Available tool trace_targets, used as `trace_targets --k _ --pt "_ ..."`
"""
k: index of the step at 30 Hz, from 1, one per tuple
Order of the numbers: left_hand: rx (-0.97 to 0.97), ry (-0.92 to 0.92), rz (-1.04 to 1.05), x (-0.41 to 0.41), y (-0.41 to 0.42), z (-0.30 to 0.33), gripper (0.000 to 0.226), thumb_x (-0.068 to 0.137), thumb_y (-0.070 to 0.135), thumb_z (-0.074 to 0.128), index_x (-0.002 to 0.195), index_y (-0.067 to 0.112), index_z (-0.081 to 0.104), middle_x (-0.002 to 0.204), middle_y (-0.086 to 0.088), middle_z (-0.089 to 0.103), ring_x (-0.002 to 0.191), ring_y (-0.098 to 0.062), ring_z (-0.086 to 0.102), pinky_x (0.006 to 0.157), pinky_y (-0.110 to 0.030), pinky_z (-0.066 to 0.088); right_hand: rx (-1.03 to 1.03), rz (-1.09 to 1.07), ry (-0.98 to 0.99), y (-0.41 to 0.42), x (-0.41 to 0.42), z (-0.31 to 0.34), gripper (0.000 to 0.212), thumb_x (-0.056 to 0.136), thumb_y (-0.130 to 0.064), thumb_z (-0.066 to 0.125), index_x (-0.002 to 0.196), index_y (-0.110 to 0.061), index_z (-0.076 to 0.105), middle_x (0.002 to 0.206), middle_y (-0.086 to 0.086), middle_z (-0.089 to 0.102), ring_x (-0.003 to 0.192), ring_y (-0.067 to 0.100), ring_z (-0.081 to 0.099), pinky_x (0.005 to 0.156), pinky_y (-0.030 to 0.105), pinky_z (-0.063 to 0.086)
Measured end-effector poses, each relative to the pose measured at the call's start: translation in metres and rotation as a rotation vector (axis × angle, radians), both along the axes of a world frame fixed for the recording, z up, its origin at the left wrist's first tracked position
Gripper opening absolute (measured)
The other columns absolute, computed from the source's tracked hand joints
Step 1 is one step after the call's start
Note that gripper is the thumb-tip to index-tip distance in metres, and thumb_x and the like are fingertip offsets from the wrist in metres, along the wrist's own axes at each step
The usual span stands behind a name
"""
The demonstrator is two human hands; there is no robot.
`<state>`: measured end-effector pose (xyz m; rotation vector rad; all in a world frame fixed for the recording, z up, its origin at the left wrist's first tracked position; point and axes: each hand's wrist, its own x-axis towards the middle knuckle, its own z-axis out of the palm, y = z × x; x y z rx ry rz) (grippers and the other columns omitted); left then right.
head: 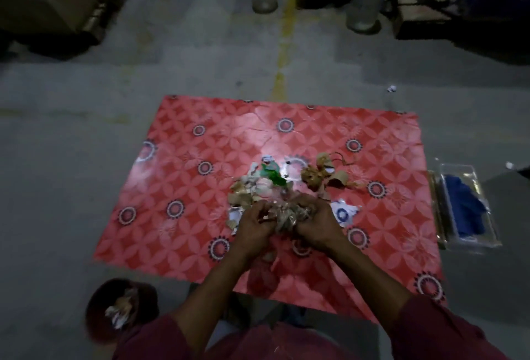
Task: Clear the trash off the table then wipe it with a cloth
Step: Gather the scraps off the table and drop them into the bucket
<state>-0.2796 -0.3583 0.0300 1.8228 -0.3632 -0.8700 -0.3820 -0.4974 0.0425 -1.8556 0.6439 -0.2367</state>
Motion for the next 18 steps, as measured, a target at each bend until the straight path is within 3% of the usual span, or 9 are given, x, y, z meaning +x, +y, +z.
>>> trace_targets --k 2,4,6,8,11,13,15,16,18 --pt "-0.063 0.175 0.208 0.012 0.024 0.014 0.024 0.082 -0.004 0.06 0.102 0.004 0.07 0.105 -0.025 0.071 0.091 -0.028 0.066 0.08 -0.048 0.059 0.04 0.054 -0.007 0.025 0.028 0.004 0.016 0.07 -0.008 0.074 0.07 -0.023 0.067 0.065 -0.007 0.065 0.058 0.009 0.064 0.057 0.025 0.048" --pt "-0.168 0.336 0.436 0.021 0.049 0.032 0.03 0.083 -0.008 0.049 0.102 0.002 0.071 0.097 -0.023 0.072 0.086 -0.029 0.065 0.07 -0.034 0.057 0.045 0.094 -0.035 0.056 0.057 0.008 0.013 0.068 -0.009 0.072 0.071 -0.022 0.071 0.07 -0.007 0.069 0.063 0.007 0.066 0.059 0.023 0.05" --pt "-0.359 0.479 0.652 0.033 0.083 0.049 0.032 0.077 0.004 0.047 0.099 0.002 0.07 0.085 -0.018 0.069 0.076 -0.028 0.064 0.063 -0.029 0.053 0.002 0.114 -0.07 0.093 0.086 0.009 0.018 0.065 -0.015 0.072 0.083 -0.016 0.076 0.087 -0.001 0.072 0.079 0.008 0.066 0.073 0.021 0.053" --pt "-0.57 0.569 0.808 0.047 0.126 0.056 0.036 0.073 0.023 0.056 0.1 0.003 0.068 0.078 -0.012 0.064 0.063 -0.022 0.058 0.056 -0.027 0.046 -0.077 0.167 -0.085 0.135 0.115 0.013 0.027 0.062 -0.018 0.07 0.087 -0.013 0.077 0.096 0.0 0.068 0.087 0.003 0.059 0.079 0.01 0.046" --pt "-0.644 0.502 0.935 0.071 0.19 0.06 0.033 0.083 0.043 0.07 0.086 0.011 0.065 0.063 -0.001 0.053 0.051 -0.01 0.044 0.049 -0.022 0.032 -0.121 0.301 -0.062 0.21 0.161 0.024 0.027 0.064 -0.017 0.07 0.089 -0.009 0.076 0.099 0.003 0.069 0.089 0.009 0.061 0.08 0.006 0.044" --pt "-0.579 0.381 1.062 0.092 0.238 0.054 0.027 0.087 0.038 0.073 0.082 0.014 0.06 0.06 0.001 0.053 0.05 -0.008 0.047 0.049 -0.021 0.039 -0.164 0.412 -0.058 0.27 0.192 0.03 0.02 0.067 -0.023 0.067 0.081 -0.011 0.074 0.089 0.005 0.071 0.083 0.017 0.063 0.077 0.026 0.05" --pt "-0.561 0.357 1.237 0.117 0.294 0.048 0.022 0.088 0.033 0.073 0.093 0.013 0.066 0.077 -0.008 0.064 0.07 -0.018 0.061 0.067 -0.03 0.051 -0.223 0.491 -0.054 0.336 0.222 0.029 0.019 0.069 -0.03 0.065 0.078 -0.015 0.071 0.084 0.003 0.068 0.078 0.019 0.063 0.072 0.032 0.05" --pt "-0.56 0.336 1.32 0.131 0.326 0.039 0.018 0.09 0.03 0.073 0.092 0.013 0.068 0.081 -0.009 0.067 0.077 -0.022 0.063 0.073 -0.034 0.052 -0.245 0.526 -0.059 0.371 0.236 0.027 0.014 0.071 -0.027 0.069 0.079 -0.017 0.072 0.084 0.002 0.068 0.077 0.018 0.063 0.07 0.025 0.048" --pt "-0.513 0.27 1.473 0.155 0.397 0.027 0.018 0.096 0.024 0.066 0.085 0.01 0.067 0.074 -0.004 0.065 0.073 -0.021 0.06 0.067 -0.032 0.051 -0.274 0.602 -0.086 0.443 0.262 0.019 0.013 0.07 -0.018 0.075 0.083 -0.018 0.073 0.086 0.002 0.068 0.077 0.013 0.061 0.068 0.003 0.036"
